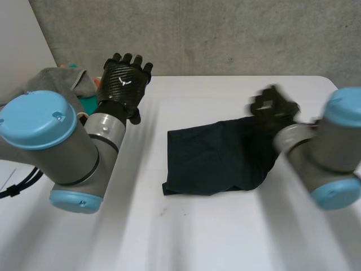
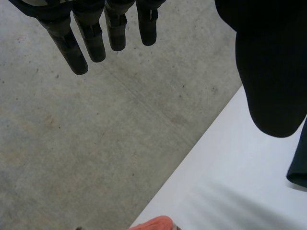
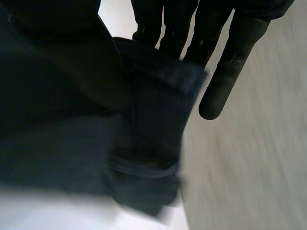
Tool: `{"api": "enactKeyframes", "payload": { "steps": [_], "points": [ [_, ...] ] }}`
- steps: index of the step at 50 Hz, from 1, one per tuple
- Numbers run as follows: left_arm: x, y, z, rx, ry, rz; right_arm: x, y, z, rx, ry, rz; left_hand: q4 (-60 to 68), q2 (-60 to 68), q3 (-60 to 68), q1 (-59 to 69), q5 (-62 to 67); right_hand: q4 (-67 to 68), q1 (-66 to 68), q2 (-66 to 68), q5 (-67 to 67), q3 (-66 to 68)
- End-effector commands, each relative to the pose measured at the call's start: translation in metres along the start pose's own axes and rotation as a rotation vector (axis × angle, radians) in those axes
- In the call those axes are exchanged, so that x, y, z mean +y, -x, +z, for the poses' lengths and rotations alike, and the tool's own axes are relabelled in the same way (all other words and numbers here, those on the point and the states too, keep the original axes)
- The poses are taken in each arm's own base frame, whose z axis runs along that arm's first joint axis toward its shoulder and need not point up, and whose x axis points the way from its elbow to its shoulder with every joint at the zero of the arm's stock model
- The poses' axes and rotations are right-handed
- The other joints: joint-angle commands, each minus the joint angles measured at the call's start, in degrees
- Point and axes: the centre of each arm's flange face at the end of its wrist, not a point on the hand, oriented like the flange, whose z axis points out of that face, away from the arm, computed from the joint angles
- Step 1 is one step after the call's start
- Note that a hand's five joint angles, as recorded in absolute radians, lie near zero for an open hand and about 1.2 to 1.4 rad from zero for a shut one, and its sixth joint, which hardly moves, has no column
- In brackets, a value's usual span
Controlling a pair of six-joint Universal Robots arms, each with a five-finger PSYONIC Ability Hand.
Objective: Fold the laundry.
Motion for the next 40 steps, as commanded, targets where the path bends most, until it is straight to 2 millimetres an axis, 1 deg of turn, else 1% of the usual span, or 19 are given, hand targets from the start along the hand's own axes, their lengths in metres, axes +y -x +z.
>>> {"api": "enactKeyframes", "payload": {
  "steps": [1,4,5,8,9,12,13,15,16,19,20,23,24,25,27,30,32,35,40],
  "points": [
    [0.004,0.001,-0.013,0.015,0.042,-0.039,-0.075,0.126,-0.044,-0.362,-0.416,-0.073,-1.6,-1.7,-2.1,-0.6,-2.7,11.4,16.7,12.9,16.6,12.1],
    [0.006,0.000,-0.017,0.019,0.062,-0.067,-0.076,0.142,-0.052,-0.410,-0.439,-0.121,-1.6,-1.7,-2.1,-0.6,-2.7,11.4,16.7,12.9,16.6,12.1],
    [0.006,0.001,-0.017,0.015,0.066,-0.074,-0.075,0.143,-0.053,-0.412,-0.436,-0.139,-1.6,-1.7,-2.1,-0.6,-2.7,-12.2,-6.9,-10.7,-7.0,-11.5],
    [0.004,0.004,-0.016,-0.003,0.073,-0.098,-0.079,0.138,-0.054,-0.412,-0.439,-0.131,-1.6,-1.7,-2.1,-0.6,-2.7,-45.2,-39.8,-43.6,-39.9,-44.5],
    [0.003,0.005,-0.016,-0.011,0.072,-0.104,-0.082,0.130,-0.053,-0.395,-0.437,-0.100,-1.6,-1.7,-2.1,-0.6,-2.7,-58.6,-53.3,-57.1,-53.4,-57.9],
    [-0.003,0.011,-0.010,-0.045,0.052,-0.128,-0.087,0.103,-0.048,-0.357,-0.418,0.020,-1.6,-1.7,-2.1,-0.6,-2.7,-58.6,-53.3,-57.1,-53.4,-57.9],
    [-0.008,0.015,-0.006,-0.061,0.035,-0.137,-0.086,0.077,-0.043,-0.320,-0.395,0.157,-1.6,-1.7,-2.1,-0.6,-2.7,-58.6,-53.3,-57.1,-53.4,-57.9],
    [-0.016,0.017,-0.003,-0.069,0.011,-0.148,-0.084,0.055,-0.040,-0.296,-0.368,0.320,-1.6,-1.7,-2.1,-0.6,-2.7,-58.6,-53.3,-57.1,-53.4,-57.9],
    [-0.019,0.018,-0.001,-0.070,0.001,-0.154,-0.082,0.036,-0.038,-0.275,-0.348,0.476,-1.6,-1.7,-2.1,-0.6,-2.7,-58.6,-53.3,-57.1,-53.4,-57.9],
    [-0.028,0.017,0.006,-0.069,-0.030,-0.179,-0.080,0.015,-0.036,-0.263,-0.320,0.685,-1.4,-1.4,-1.9,-0.4,-2.4,-58.6,-53.3,-57.1,-53.4,-57.9],
    [-0.030,0.016,0.007,-0.065,-0.035,-0.186,-0.073,0.002,-0.035,-0.253,-0.281,0.789,-1.4,-1.4,-1.9,-0.4,-2.4,-58.6,-53.3,-57.1,-53.4,-57.9],
    [-0.032,-0.009,0.007,0.005,-0.023,-0.216,-0.056,-0.017,-0.029,-0.221,-0.211,0.874,-1.4,-1.4,-1.9,-0.4,-2.4,-58.6,-53.3,-57.1,-53.4,-57.9],
    [-0.033,-0.018,0.006,0.031,-0.014,-0.222,-0.045,-0.025,-0.026,-0.212,-0.165,0.886,-1.4,-1.4,-1.9,-0.4,-2.4,-58.6,-53.3,-57.1,-53.4,-57.9],
    [-0.033,-0.035,0.004,0.080,0.006,-0.231,-0.040,-0.028,-0.024,-0.213,-0.140,0.891,-1.4,-1.4,-1.9,-0.4,-2.4,-58.6,-53.3,-57.1,-53.4,-57.9],
    [-0.032,-0.052,0.001,0.127,0.034,-0.239,-0.030,-0.028,-0.019,-0.225,-0.088,0.896,-1.4,-1.4,-1.9,-0.4,-2.4,-58.6,-53.3,-57.1,-53.4,-57.9],
    [-0.018,-0.077,-0.002,0.196,0.119,-0.263,-0.017,-0.014,-0.004,-0.285,0.002,0.877,-1.2,-1.3,-1.7,-0.3,-2.3,-58.6,-53.3,-57.1,-53.4,-57.9],
    [-0.002,-0.087,-0.001,0.216,0.195,-0.289,-0.009,-0.004,0.006,-0.322,0.053,0.843,-1.2,-1.3,-1.7,-0.3,-2.3,-58.6,-53.3,-57.1,-53.4,-57.9],
    [0.013,-0.095,-0.002,0.232,0.264,-0.306,0.005,0.011,0.017,-0.367,0.109,0.804,-1.2,-1.3,-1.7,-0.3,-2.3,-58.6,-53.3,-57.1,-53.4,-57.9],
    [0.048,-0.112,-0.008,0.272,0.399,-0.276,0.024,0.035,0.028,-0.406,0.165,0.777,-0.5,-0.6,-1.1,0.4,-1.6,-58.6,-53.3,-57.1,-53.4,-57.9]
  ]
}}
